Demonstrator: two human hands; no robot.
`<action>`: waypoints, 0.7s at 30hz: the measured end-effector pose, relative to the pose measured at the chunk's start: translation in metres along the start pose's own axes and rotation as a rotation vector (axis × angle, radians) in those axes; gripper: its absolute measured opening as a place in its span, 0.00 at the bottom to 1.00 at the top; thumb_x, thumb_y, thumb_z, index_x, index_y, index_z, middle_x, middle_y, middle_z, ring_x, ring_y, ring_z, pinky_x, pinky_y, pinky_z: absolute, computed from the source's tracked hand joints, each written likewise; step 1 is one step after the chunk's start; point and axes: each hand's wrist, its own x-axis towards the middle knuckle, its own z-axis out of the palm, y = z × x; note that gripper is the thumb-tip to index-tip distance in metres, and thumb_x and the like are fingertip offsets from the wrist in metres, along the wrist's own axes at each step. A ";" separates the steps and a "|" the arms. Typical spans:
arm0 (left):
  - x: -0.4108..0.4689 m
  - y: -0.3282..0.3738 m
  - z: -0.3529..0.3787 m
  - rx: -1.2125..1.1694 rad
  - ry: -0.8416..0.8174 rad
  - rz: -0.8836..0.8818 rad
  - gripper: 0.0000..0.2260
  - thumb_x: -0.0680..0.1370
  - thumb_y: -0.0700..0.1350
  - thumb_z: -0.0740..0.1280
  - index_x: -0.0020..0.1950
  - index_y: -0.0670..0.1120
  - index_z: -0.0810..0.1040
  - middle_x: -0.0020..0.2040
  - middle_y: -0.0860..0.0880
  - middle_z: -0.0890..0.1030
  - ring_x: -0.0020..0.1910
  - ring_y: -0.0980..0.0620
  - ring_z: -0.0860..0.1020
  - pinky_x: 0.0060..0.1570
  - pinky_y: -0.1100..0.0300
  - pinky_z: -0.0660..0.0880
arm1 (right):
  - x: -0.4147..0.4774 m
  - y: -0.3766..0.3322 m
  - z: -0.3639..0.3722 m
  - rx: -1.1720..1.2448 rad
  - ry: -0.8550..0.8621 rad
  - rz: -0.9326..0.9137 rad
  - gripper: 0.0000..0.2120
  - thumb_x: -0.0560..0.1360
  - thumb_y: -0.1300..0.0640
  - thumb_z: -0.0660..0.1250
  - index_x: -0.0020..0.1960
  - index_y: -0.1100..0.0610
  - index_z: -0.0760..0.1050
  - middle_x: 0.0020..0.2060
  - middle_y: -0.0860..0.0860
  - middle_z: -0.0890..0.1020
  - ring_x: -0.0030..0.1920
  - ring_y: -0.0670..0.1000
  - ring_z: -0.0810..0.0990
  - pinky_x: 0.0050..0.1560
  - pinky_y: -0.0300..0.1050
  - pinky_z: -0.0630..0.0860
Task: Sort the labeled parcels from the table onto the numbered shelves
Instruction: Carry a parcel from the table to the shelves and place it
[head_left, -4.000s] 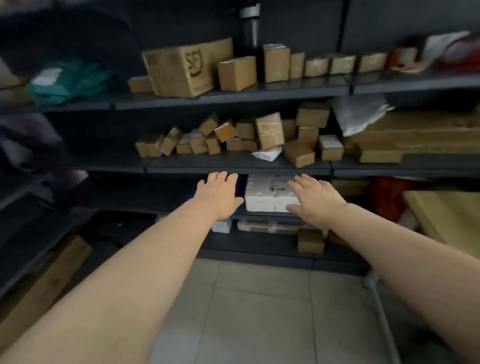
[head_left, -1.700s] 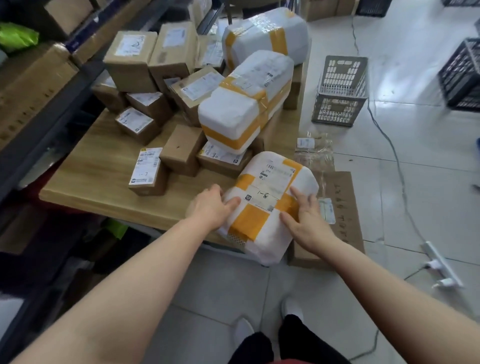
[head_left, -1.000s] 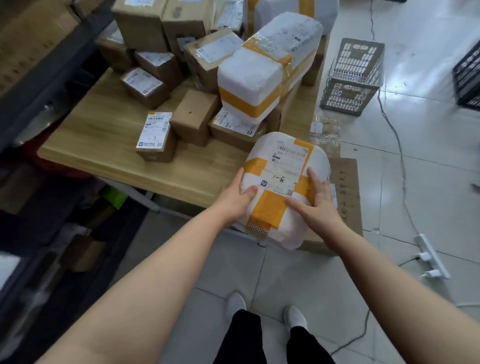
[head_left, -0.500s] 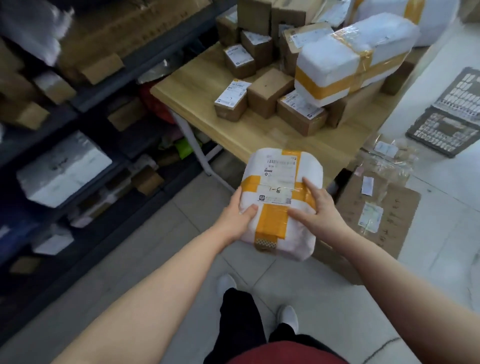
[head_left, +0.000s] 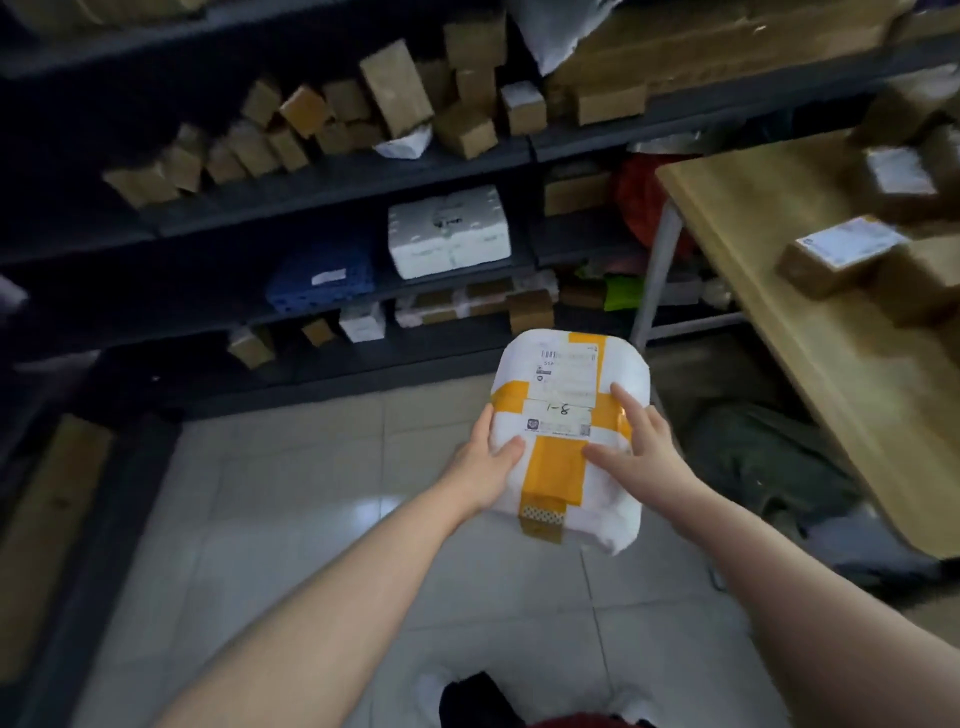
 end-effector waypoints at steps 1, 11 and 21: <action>0.000 -0.012 -0.019 -0.024 0.033 -0.015 0.42 0.63 0.73 0.61 0.75 0.68 0.50 0.72 0.54 0.69 0.66 0.48 0.73 0.66 0.44 0.71 | 0.006 -0.012 0.017 -0.008 -0.039 -0.011 0.37 0.76 0.49 0.68 0.76 0.38 0.49 0.76 0.46 0.49 0.72 0.55 0.61 0.67 0.53 0.66; -0.038 -0.118 -0.206 -0.162 0.315 -0.131 0.37 0.66 0.69 0.59 0.75 0.66 0.55 0.67 0.53 0.74 0.63 0.48 0.75 0.64 0.47 0.73 | 0.047 -0.129 0.220 -0.147 -0.342 -0.126 0.38 0.77 0.49 0.66 0.77 0.38 0.46 0.76 0.44 0.48 0.71 0.55 0.62 0.67 0.54 0.66; -0.068 -0.205 -0.345 -0.377 0.569 -0.234 0.37 0.68 0.68 0.60 0.76 0.65 0.54 0.66 0.51 0.74 0.61 0.46 0.76 0.60 0.43 0.76 | 0.080 -0.227 0.397 -0.307 -0.600 -0.286 0.38 0.76 0.50 0.68 0.77 0.38 0.48 0.76 0.46 0.51 0.73 0.54 0.60 0.69 0.53 0.63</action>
